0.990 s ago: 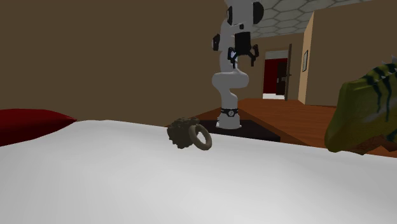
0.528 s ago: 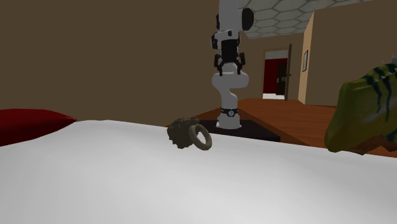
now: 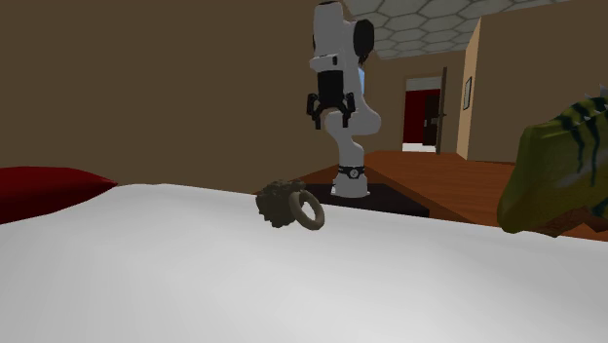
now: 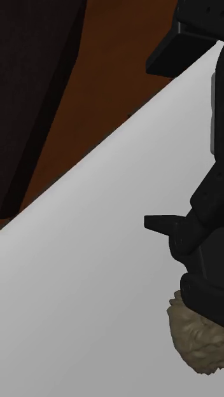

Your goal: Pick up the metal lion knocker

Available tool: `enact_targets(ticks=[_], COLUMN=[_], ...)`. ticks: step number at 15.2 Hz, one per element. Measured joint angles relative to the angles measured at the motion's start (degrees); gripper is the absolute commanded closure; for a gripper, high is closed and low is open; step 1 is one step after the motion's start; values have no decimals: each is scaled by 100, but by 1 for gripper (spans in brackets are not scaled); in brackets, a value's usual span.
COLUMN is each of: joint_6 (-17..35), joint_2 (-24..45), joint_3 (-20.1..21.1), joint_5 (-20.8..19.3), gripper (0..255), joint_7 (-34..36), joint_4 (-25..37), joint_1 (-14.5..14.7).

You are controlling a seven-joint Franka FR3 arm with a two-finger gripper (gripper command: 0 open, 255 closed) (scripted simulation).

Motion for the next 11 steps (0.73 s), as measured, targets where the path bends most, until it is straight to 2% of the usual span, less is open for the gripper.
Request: enact_targets(ticks=[3, 6, 11], joint_6=[377, 696, 1117], joint_2=[611, 1297, 2486], joint_3=[-343, -605, -892], joint_5=[69, 299, 925], gripper=[0, 0, 0], joint_7=[-766, -1525, -2885], joint_4=[311, 730, 1504], joint_1=[89, 200, 232])
